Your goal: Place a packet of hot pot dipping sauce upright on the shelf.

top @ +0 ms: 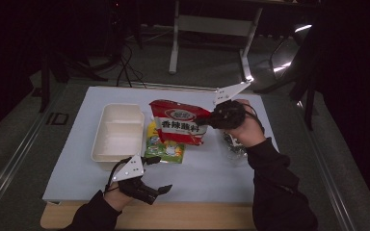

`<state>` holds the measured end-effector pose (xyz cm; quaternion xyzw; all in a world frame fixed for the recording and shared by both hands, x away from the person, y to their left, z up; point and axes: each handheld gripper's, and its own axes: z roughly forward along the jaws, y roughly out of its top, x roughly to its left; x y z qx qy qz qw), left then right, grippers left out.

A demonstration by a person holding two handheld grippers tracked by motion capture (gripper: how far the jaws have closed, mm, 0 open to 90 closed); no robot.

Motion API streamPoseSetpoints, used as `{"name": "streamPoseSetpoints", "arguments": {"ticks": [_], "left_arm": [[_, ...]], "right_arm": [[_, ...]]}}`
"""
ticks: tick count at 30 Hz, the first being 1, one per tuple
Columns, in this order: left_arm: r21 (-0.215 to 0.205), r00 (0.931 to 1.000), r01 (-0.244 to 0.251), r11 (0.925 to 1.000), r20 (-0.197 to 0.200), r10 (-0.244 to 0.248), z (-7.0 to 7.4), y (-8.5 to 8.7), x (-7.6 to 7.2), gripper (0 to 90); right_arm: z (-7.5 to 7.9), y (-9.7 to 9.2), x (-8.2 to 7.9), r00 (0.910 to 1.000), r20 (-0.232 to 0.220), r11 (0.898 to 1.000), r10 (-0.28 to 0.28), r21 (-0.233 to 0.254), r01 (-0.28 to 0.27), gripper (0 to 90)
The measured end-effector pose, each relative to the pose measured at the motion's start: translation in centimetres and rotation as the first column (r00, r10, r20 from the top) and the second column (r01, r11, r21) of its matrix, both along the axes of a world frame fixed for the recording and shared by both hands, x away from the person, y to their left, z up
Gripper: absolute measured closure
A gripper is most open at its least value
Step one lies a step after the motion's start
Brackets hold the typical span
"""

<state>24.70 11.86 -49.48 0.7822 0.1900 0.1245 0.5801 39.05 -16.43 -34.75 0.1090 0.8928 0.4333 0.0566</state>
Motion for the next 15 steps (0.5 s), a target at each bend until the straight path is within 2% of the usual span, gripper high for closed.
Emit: {"name": "streamPoseSetpoints", "arguments": {"ticks": [6, 9, 15], "left_arm": [[0.011, 0.9998, 0.004, 0.9999, 0.017, -0.005, -0.8, -0.1, 0.0, 6.6], [-0.002, 1.0, -0.001, 1.0, 0.009, 0.001, -1.1, 0.1, 0.0, 6.6], [0.009, 1.0, -0.001, 1.0, -0.002, 0.001, -1.7, 0.1, -0.1, 6.6]], "right_arm": [[0.7, 1.6, 1.3, 1.0, -0.001, 1.0, 0.003, 0.016, -0.003, 90.0], [0.8, 2.1, 1.7, 1.0, 0.001, 1.0, 0.005, 0.027, -0.005, 90.0], [1.0, 3.7, 2.8, 1.0, -0.001, 0.999, 0.003, 0.033, -0.003, 90.0]]}}
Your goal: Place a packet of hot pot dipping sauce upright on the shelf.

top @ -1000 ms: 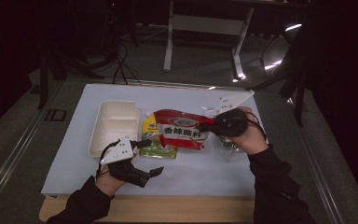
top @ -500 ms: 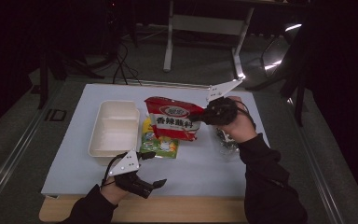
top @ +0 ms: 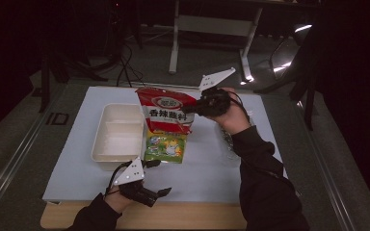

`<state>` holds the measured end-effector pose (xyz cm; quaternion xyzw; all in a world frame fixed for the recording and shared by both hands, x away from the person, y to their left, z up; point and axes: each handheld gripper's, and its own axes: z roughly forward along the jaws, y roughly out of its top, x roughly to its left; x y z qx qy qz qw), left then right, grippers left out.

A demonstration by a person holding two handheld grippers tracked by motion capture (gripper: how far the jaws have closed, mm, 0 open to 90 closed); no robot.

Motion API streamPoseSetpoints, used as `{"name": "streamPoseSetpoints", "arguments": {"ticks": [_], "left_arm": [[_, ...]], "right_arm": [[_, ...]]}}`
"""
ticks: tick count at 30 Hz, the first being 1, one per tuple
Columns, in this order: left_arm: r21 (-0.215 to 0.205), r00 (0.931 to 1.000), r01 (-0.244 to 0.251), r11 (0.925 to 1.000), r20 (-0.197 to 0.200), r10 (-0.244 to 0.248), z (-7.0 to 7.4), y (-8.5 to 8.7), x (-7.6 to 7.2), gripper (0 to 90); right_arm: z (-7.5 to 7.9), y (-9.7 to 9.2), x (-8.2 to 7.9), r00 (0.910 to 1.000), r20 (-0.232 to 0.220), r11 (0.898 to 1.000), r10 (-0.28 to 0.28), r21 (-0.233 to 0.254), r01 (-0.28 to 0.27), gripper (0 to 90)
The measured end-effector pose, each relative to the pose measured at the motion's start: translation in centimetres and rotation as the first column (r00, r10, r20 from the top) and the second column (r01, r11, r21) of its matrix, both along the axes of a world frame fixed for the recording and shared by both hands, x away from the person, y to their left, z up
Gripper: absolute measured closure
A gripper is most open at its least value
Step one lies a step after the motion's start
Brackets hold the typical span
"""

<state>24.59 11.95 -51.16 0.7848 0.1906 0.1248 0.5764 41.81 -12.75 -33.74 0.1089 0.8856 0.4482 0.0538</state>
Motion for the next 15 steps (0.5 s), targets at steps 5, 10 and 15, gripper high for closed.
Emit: {"name": "streamPoseSetpoints", "arguments": {"ticks": [5, 10, 15], "left_arm": [[0.013, 0.9999, 0.016, 0.9998, -0.006, -0.015, -0.5, -0.3, -0.1, 6.6], [0.022, 0.9997, 0.02, 0.9996, -0.011, -0.02, -0.9, -0.4, -0.3, 6.6], [0.017, 0.9997, 0.014, 0.9998, -0.018, -0.013, -1.1, -0.2, -0.2, 6.6]], "right_arm": [[0.1, 1.3, 0.8, 0.9999, 0.01, 1.0, -0.004, 0.006, 0.004, 90.0], [0.1, 2.6, 1.7, 1.0, 0.01, 1.0, -0.003, 0.031, 0.002, 90.0], [-0.2, 3.8, 2.7, 0.9998, 0.018, 0.998, -0.004, 0.061, 0.003, 90.0]]}}
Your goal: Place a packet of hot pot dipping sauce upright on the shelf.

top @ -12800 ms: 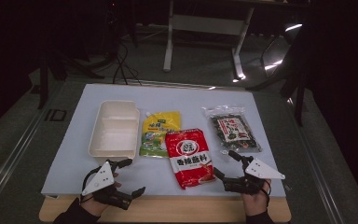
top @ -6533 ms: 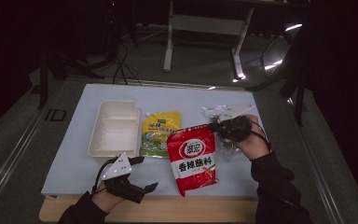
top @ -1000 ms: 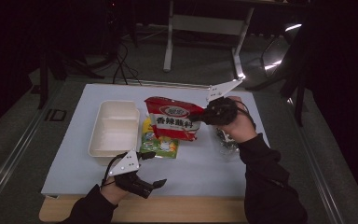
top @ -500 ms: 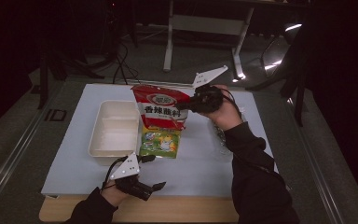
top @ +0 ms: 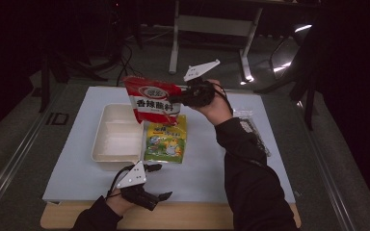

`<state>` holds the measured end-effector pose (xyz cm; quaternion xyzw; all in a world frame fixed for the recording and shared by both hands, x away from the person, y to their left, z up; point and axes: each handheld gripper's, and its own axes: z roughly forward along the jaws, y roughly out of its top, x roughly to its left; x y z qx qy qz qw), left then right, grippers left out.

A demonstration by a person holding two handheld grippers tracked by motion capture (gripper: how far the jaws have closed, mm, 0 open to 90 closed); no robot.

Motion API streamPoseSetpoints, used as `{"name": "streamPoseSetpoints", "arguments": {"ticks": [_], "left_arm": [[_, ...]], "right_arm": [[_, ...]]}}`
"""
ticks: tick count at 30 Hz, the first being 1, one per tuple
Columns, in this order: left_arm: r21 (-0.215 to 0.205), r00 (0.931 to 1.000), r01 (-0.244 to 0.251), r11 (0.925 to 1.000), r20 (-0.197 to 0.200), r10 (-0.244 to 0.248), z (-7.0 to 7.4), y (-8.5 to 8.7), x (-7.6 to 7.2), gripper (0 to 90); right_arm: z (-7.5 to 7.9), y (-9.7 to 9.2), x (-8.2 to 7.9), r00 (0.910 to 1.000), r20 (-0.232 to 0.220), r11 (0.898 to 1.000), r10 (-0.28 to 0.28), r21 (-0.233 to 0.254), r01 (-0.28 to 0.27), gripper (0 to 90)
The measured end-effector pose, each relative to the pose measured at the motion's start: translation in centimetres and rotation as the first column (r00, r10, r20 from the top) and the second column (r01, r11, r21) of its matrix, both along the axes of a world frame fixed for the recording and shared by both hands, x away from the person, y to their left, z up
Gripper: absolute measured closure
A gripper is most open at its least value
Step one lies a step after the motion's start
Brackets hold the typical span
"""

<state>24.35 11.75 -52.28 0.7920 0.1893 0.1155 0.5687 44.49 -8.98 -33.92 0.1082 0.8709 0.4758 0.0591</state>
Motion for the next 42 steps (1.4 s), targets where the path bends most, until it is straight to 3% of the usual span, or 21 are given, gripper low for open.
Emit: {"name": "streamPoseSetpoints", "arguments": {"ticks": [4, 18, 24, 27, 36, 42], "left_arm": [[0.003, 1.0, -0.006, 1.0, -0.001, 0.006, 0.0, 0.2, 0.0, 6.6], [-0.011, 0.9994, -0.033, 0.9994, -0.007, 0.033, 0.0, 1.1, -0.4, 6.6], [-0.017, 0.9993, -0.036, 0.9992, -0.01, 0.036, 0.0, 1.3, -0.6, 6.6], [-0.012, 0.9989, -0.04, 0.9991, -0.024, 0.039, -0.1, 1.4, -0.5, 6.6], [-0.02, 0.9987, -0.047, 0.9987, -0.019, 0.047, 0.1, 1.7, -0.7, 6.7], [-0.022, 0.9989, -0.042, 0.9989, -0.019, 0.042, 0.0, 1.7, -0.7, 6.6]], "right_arm": [[-0.4, 1.0, 0.8, 1.0, 0.002, 1.0, 0.002, 0.02, -0.002, 90.0], [-2.2, 5.4, 3.1, 0.9998, 0.002, 1.0, 0.022, -0.016, -0.022, 90.0], [-3.0, 7.2, 3.7, 0.9993, -0.003, 0.999, 0.037, 0.03, -0.036, 90.0], [-3.5, 8.0, 4.1, 0.9992, -0.01, 0.999, 0.038, 0.035, -0.038, 90.0], [-5.1, 9.9, 4.7, 0.9993, 0.003, 0.996, 0.038, 0.077, -0.038, 90.0], [-6.1, 10.7, 5.2, 0.9995, -0.013, 0.995, 0.028, 0.097, -0.026, 90.0]]}}
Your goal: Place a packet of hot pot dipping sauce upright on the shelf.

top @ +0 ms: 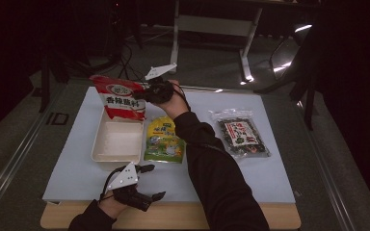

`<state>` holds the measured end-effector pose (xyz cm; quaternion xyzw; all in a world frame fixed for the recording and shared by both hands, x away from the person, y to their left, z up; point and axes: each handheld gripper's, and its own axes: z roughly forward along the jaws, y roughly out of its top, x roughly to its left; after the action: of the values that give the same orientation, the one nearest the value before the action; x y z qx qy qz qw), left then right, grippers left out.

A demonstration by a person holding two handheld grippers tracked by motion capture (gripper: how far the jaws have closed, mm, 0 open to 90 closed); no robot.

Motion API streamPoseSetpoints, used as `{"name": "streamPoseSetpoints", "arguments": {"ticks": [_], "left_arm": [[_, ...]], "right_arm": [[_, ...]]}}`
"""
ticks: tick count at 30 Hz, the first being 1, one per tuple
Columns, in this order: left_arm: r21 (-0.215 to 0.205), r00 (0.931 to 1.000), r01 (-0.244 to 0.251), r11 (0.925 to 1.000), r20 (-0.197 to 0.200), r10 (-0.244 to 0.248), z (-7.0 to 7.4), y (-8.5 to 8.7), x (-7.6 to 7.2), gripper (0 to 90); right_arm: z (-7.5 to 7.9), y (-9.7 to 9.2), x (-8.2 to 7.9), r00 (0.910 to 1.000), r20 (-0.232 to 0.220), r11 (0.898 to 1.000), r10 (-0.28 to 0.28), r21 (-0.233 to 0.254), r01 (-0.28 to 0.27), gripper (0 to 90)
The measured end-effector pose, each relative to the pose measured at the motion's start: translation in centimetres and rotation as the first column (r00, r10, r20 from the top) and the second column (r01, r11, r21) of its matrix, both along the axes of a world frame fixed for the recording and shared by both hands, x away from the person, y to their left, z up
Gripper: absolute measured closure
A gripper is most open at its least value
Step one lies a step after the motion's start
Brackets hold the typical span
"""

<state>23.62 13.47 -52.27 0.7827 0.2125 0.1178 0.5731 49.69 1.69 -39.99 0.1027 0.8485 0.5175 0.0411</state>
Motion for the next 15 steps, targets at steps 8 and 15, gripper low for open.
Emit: {"name": "streamPoseSetpoints", "arguments": {"ticks": [8, 15], "left_arm": [[0.001, 1.0, 0.0, 1.0, -0.003, 0.0, -0.1, 0.0, 0.0, 6.6], [0.004, 1.0, 0.001, 1.0, 0.002, -0.001, -0.1, 0.0, 0.0, 6.6]], "right_arm": [[-1.2, 0.3, 0.4, 0.9997, -0.021, 1.0, -0.012, 0.01, 0.012, 90.0], [-2.1, 0.8, 0.5, 0.9988, -0.046, 1.0, -0.017, 0.015, 0.018, 90.0]]}}
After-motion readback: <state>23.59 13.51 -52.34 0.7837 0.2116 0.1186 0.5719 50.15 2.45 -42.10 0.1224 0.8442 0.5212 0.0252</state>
